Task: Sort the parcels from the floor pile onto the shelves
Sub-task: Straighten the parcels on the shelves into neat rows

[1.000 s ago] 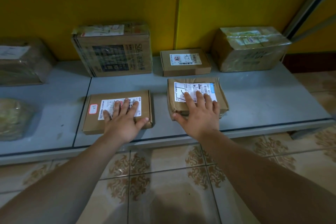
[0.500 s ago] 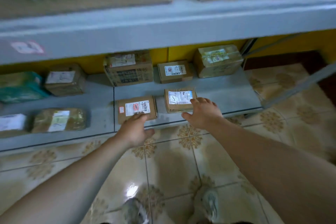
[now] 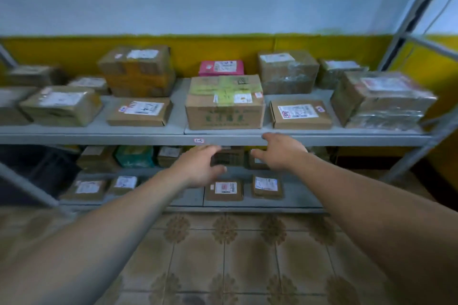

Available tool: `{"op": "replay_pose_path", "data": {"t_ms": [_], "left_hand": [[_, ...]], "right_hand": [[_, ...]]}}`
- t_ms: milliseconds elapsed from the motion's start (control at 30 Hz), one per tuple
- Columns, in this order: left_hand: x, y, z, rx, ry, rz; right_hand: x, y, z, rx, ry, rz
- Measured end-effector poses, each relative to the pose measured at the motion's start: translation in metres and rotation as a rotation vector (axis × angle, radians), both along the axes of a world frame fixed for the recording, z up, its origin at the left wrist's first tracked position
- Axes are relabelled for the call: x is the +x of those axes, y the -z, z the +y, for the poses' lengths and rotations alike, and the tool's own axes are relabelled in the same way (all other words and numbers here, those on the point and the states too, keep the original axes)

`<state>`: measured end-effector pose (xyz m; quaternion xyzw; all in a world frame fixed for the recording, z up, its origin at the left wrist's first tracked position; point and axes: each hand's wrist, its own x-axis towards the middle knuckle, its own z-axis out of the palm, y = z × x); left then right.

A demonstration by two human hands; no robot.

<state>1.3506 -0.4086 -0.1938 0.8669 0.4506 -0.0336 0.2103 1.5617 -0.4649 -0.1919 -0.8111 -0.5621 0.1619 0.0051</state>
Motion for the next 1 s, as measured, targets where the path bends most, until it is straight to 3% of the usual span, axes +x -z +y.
{"op": "replay_pose_path", "data": {"t_ms": [200, 400, 733, 1000], "left_hand": [[-0.058, -0.112, -0.041, 0.150, -0.083, -0.076], [-0.145, -0.165, -0.048, 0.215, -0.189, -0.123], [-0.333, -0.183, -0.020, 0.242, -0.317, -0.101], [-0.426, -0.174, 0.023, 0.203, -0.355, -0.115]], "right_hand": [[-0.058, -0.115, 0.000, 0.200, -0.114, -0.053], [-0.143, -0.182, 0.016, 0.321, -0.224, -0.072], [-0.332, -0.205, 0.071, 0.346, -0.390, -0.100], [-0.429, -0.198, 0.125, 0.317, -0.453, -0.110]]}}
